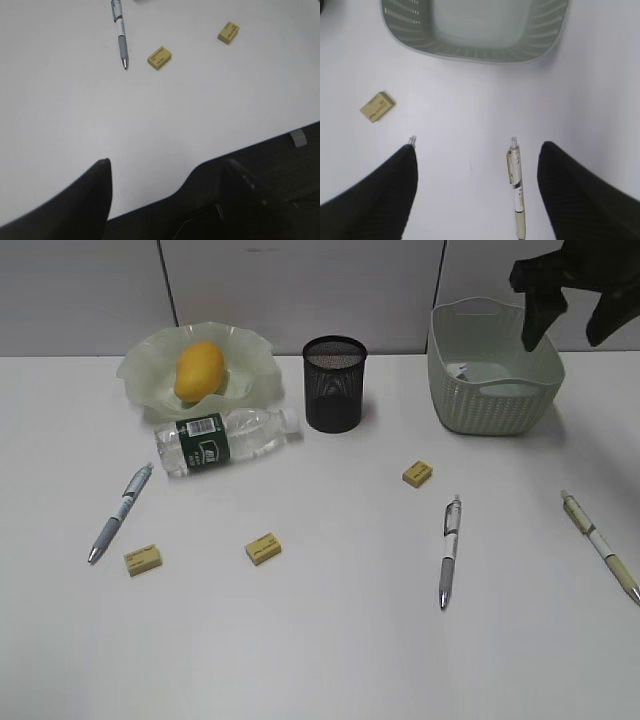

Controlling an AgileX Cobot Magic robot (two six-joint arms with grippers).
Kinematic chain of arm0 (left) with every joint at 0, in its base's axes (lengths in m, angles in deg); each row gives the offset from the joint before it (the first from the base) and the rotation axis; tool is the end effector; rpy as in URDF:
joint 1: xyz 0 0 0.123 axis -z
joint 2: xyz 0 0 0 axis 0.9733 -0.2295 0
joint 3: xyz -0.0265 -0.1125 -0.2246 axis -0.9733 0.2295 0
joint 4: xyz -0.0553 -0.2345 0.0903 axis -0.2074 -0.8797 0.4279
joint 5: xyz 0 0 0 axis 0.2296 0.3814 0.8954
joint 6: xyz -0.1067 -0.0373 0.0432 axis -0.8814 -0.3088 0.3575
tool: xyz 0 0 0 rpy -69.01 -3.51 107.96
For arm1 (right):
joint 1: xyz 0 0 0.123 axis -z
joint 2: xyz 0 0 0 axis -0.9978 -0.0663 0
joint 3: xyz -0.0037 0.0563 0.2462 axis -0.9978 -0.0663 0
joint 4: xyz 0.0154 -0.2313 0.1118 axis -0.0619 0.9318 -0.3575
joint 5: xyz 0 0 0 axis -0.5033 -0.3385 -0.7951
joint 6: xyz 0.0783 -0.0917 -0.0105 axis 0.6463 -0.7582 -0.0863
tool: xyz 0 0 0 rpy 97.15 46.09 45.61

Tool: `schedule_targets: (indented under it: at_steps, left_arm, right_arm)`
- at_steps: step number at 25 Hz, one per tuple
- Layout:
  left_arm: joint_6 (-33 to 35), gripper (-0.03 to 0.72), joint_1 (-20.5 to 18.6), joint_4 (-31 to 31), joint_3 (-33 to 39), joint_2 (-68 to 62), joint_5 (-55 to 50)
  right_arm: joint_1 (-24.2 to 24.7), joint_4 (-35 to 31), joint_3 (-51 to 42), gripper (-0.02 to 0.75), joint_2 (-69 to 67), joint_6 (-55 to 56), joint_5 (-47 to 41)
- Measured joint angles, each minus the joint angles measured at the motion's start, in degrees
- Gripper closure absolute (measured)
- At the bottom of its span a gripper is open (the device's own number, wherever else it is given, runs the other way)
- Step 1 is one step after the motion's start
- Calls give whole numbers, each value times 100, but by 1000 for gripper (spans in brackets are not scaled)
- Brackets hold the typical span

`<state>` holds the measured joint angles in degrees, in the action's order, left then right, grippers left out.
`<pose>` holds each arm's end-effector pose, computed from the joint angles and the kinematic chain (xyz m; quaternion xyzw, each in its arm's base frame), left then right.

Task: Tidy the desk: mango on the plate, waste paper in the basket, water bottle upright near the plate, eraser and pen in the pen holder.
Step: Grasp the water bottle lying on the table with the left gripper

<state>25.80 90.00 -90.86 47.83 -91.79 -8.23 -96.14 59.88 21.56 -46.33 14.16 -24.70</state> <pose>0.0987 -0.0396 0.2472 0.1418 0.9129 -0.1002 0.3694 0.4261 0.0717 0.2226 -0.0463 0.9876 0.0064 0.1497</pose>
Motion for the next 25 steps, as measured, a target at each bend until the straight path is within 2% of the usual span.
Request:
schedule_targets:
  at_steps: [11,25]
  left_arm:
    - [0,180,0,0,0,0,0]
    - [0,187,0,0,0,0,-5]
  right_arm:
    - [-2,84,-1530,153,1561,-7,-13]
    - [-2,90,-4043,154,4729,-12,314]
